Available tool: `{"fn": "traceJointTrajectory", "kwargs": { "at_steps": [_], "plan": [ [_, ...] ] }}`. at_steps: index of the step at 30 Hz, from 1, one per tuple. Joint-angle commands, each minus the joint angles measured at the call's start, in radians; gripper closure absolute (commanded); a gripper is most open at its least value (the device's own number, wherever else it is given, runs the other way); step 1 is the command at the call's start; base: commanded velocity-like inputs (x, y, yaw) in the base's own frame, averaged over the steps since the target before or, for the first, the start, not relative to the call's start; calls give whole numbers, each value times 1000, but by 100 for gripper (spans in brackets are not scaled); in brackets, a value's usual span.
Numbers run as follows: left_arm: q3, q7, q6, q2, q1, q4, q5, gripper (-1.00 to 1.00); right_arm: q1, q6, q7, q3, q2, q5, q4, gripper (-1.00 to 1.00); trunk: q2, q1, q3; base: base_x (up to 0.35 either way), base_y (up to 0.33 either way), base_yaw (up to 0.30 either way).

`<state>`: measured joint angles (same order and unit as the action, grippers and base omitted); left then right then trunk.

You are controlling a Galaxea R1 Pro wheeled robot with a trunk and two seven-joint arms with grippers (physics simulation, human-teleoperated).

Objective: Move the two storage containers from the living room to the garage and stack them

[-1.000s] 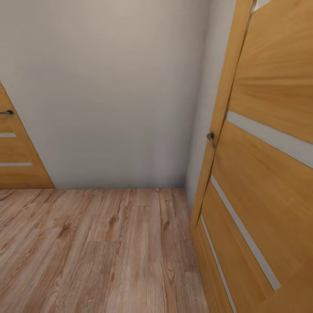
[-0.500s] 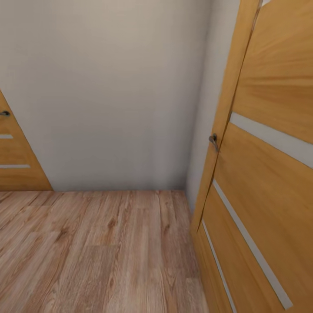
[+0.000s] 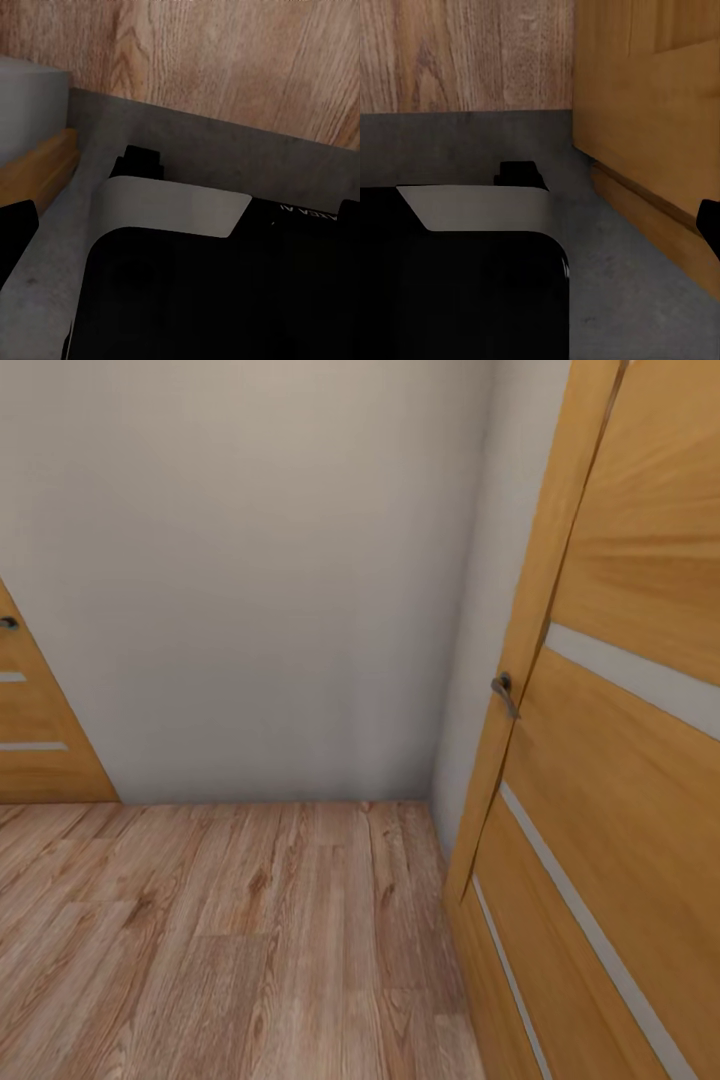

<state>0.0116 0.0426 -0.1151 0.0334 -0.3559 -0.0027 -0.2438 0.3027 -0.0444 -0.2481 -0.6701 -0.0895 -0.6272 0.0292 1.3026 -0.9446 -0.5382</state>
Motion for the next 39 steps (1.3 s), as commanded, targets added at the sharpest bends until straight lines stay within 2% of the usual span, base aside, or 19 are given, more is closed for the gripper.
{"fn": "traceJointTrajectory", "kwargs": {
  "at_steps": [1,13,21,30,39],
  "plan": [
    [1,3,-5,0,0,0,-7,-100,1,-4,0,-8,-1,-9,3,-100,1,0,-1,66,1,0],
    [1,3,-5,0,0,0,-7,-100,1,-4,0,-8,-1,-9,3,-100,1,0,-1,203,0,0],
    [2,3,-5,1,-1,0,-8,-100,1,-4,0,-8,0,-9,3,-100,1,0,-1,19,0,22],
    [2,3,-5,0,-1,0,-8,-100,1,-5,0,-8,0,-9,3,-100,1,0,-1,1,0,195],
    [2,3,-5,0,-1,0,-8,-100,1,-4,0,-8,2,-9,3,-100,1,0,-1,0,0,25]
  ]
}}
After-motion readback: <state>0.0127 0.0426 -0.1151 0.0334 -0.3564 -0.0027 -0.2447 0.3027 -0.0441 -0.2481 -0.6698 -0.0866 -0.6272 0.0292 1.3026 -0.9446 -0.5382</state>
